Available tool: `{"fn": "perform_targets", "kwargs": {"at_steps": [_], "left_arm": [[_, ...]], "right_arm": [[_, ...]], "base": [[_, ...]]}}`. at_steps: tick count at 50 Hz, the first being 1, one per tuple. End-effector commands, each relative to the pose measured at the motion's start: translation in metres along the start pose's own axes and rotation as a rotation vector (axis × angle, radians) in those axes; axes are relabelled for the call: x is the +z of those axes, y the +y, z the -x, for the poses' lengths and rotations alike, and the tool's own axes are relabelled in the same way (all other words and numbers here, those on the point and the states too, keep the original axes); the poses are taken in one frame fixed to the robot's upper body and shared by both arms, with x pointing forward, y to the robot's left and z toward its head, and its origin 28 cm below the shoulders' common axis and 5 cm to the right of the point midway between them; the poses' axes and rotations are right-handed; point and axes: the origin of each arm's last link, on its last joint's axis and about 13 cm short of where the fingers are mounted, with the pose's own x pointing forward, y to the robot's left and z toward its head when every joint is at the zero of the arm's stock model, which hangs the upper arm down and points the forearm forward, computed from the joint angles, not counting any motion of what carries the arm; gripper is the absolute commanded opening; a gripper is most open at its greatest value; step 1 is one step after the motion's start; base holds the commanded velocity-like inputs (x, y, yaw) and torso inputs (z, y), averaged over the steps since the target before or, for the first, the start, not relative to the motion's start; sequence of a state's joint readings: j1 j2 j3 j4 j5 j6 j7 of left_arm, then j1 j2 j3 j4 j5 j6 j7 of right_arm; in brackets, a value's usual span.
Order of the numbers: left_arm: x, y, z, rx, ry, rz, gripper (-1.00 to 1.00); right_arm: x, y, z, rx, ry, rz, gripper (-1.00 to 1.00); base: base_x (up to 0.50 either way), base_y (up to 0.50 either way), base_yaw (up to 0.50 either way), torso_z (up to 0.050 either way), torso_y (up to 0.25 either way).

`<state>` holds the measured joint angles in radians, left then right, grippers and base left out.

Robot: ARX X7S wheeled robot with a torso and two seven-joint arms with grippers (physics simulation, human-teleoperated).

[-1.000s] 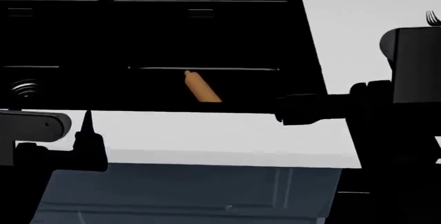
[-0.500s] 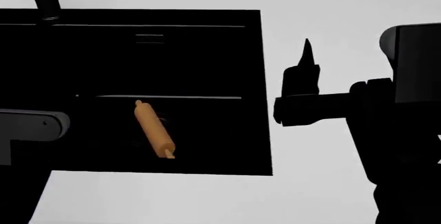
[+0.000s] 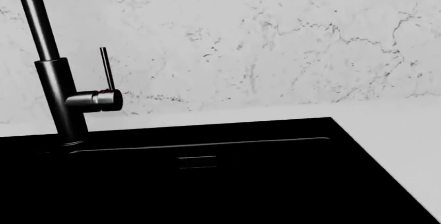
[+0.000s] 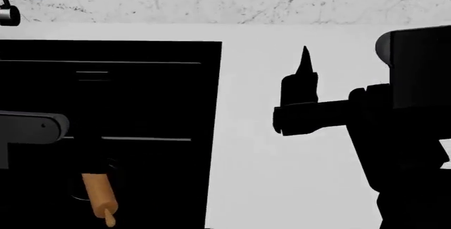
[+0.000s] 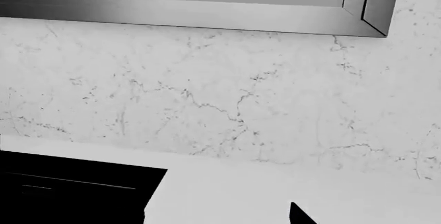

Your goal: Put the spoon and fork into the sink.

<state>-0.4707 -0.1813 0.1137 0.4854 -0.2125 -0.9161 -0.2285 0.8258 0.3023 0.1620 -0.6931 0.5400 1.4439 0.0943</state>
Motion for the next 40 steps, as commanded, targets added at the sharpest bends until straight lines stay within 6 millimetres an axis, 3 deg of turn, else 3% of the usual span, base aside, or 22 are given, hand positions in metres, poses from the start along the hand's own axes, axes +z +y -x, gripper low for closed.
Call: {"fn": "perform_targets", "kwargs": {"at_steps": [1,8,16,28,40], "left_arm": [[0.0,0.002,-0.002,-0.005,0.009,0.012,1.0],[-0.001,0.002,-0.001,-0.004,0.012,0.012,1.0],[-0.001,0.003,-0.002,-0.001,0.017,0.014,1.0],[-0.002,0.004,-0.003,-0.002,0.02,0.016,1.0],[-0.007,0.005,-0.003,0.004,0.032,0.014,1.0]], "right_arm": [[-0.002,0.002,0.0,0.001,0.03,0.007,1.0],[0.002,-0.003,-0.003,0.009,0.085,0.0,1.0],[0.012,-0.037,-0.02,-0.119,0.213,-0.049,1.0],[-0.01,-0.058,-0.044,-0.213,0.387,-0.092,1.0],[-0.031,-0.073,-0.057,-0.375,0.515,0.007,1.0]], "base": [[0.0,0.0,0.0,0.0,0.012],[0.0,0.0,0.0,0.0,0.0],[0.0,0.0,0.0,0.0,0.0],[0.0,0.0,0.0,0.0,0.0],[0.0,0.0,0.0,0.0,0.0]]}}
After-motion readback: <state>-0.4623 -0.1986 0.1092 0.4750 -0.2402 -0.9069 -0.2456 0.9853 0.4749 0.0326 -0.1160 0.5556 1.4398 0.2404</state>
